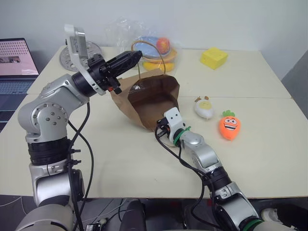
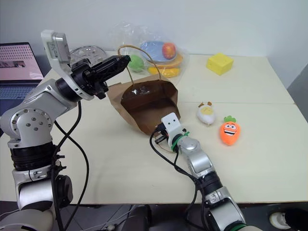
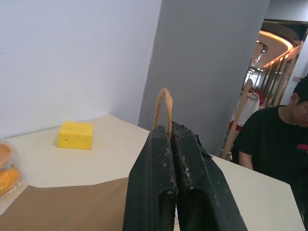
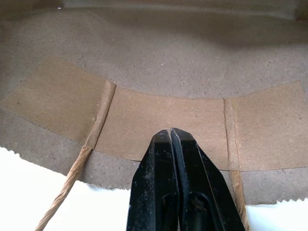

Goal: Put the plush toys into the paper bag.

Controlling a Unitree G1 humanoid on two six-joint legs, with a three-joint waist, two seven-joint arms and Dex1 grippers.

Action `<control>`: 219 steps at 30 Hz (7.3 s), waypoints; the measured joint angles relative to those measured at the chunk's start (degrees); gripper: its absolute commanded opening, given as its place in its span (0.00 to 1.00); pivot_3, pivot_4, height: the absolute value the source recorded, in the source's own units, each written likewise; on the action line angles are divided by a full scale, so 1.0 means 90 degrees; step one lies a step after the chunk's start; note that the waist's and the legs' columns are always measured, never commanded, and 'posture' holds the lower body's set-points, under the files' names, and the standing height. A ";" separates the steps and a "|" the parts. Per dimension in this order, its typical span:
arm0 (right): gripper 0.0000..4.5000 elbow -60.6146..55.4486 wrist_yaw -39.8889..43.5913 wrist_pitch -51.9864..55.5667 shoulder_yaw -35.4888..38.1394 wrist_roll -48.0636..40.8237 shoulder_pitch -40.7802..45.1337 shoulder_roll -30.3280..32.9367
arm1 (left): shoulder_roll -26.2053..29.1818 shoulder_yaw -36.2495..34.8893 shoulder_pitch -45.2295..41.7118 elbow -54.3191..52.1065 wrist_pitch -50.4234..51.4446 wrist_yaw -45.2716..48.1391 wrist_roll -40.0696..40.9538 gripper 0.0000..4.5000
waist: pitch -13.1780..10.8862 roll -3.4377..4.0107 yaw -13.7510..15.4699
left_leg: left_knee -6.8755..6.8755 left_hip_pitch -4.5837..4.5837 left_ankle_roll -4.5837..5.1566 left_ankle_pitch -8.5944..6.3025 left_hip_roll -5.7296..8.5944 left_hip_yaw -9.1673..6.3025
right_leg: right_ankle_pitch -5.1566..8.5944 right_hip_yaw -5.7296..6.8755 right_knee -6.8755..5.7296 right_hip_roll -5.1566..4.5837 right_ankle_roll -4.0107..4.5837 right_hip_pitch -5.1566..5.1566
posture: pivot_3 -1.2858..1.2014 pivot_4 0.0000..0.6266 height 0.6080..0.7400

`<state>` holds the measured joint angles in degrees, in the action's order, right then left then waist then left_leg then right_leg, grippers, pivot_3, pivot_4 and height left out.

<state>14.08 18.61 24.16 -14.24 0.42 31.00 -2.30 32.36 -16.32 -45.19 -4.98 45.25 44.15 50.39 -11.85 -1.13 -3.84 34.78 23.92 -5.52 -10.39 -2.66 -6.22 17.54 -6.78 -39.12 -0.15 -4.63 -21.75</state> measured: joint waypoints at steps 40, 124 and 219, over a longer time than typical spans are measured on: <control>0.85 -0.1581 0.1417 -0.0468 -0.0058 0.0947 -0.0229 0.4540 | 0.0143 0.0977 0.1361 -0.0727 -0.0497 0.0674 -0.0570 0.00 | -0.0004 -0.0004 0.0025 | -0.0012 0.0027 0.0000 -0.0001 0.0005 0.0024 | 0.0001 -0.0020 0.0014 -0.0005 -0.0001 -0.0034 | 0.52 0.24 1.00; 0.88 -0.2954 0.3372 0.0193 0.0657 0.0220 -0.1600 0.6307 | 0.0138 0.0851 0.1086 -0.0425 -0.0234 0.0675 -0.0350 0.00 | -0.0009 0.0001 0.0076 | 0.0021 0.0060 0.0000 0.0001 0.0011 0.0008 | -0.0005 -0.0005 0.0010 -0.0011 -0.0004 -0.0045 | 0.52 0.24 1.00; 0.01 -0.3269 0.2628 0.3613 0.1028 -0.2644 0.0039 0.2883 | 0.0388 0.0511 0.0757 -0.0606 0.0318 0.0460 0.0329 0.00 | -0.0007 -0.0004 0.0085 | 0.0014 0.0065 -0.0002 0.0003 0.0007 -0.0021 | -0.0009 0.0022 -0.0008 -0.0007 -0.0003 -0.0046 | 0.52 0.24 1.00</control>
<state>-15.34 42.26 56.68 -4.99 -23.38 31.35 23.65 35.85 -11.72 -38.37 -10.43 48.11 48.29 53.35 -11.91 -1.17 -3.07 34.90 24.50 -5.54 -10.37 -2.59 -6.41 17.46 -6.59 -39.19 -0.22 -4.66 -22.16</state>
